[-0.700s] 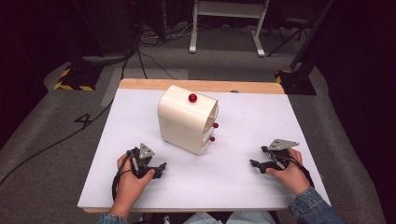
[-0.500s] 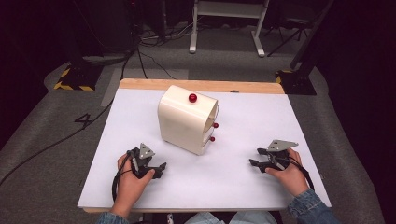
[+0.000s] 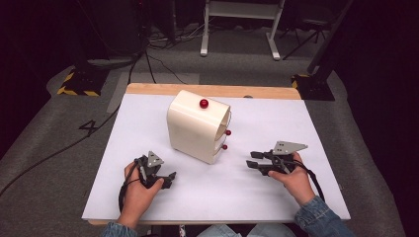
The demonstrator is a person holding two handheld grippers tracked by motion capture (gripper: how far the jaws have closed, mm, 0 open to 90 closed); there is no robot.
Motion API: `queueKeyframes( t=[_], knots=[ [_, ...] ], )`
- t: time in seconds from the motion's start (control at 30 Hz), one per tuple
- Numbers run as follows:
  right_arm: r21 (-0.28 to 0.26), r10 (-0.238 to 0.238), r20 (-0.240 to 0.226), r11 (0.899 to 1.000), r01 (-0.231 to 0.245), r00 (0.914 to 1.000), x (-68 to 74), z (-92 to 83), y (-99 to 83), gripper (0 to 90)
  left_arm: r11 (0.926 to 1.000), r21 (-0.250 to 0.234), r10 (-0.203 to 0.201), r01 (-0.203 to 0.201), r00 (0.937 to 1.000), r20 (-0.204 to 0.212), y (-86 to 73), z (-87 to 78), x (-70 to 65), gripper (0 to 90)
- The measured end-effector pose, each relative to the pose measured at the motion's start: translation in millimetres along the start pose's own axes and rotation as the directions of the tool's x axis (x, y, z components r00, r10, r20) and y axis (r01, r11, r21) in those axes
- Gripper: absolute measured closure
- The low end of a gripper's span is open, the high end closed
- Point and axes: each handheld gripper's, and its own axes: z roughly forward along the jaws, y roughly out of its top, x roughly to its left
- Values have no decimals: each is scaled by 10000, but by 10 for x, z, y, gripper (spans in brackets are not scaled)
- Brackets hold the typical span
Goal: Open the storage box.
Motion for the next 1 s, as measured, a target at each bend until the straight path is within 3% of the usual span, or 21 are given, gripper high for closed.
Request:
queueKeyframes(
  t=[0.03,0.07,0.17,0.27,0.33,0.4,0.77,1.0],
  knots=[
    [0,0,0,10000,0,10000,0,0,0,574,10000,-19,-1,1,10000,-11,1,3,1,194],
    [-164,2,-255,9999,-7,9997,-1,114,52,575,10000,-20,-41,41,10000,10,5,7,-1,190],
    [-691,-189,-404,9975,160,9990,1,279,101,577,10000,-34,-33,33,10000,11,4,8,-2,189],
    [-1240,-26,-629,9923,-52,9980,2,383,113,597,10000,-35,-9,9,10000,-9,1,7,-1,189],
    [-1618,187,-381,9865,-246,9991,-1,468,112,598,10000,-54,-12,11,10000,-4,-2,7,-4,189],
    [-1746,157,-569,9843,-254,9983,-12,553,102,629,10000,-80,-3,2,10000,-26,-3,6,-5,189],
    [-1431,100,-392,9896,-155,9992,-60,673,119,642,10000,-49,-16,16,10000,1,-1,7,-5,189],
    [-1086,-227,-396,9939,183,9990,-63,755,166,700,10000,-40,-7,7,10000,1,-1,6,-4,189]
  ],
)
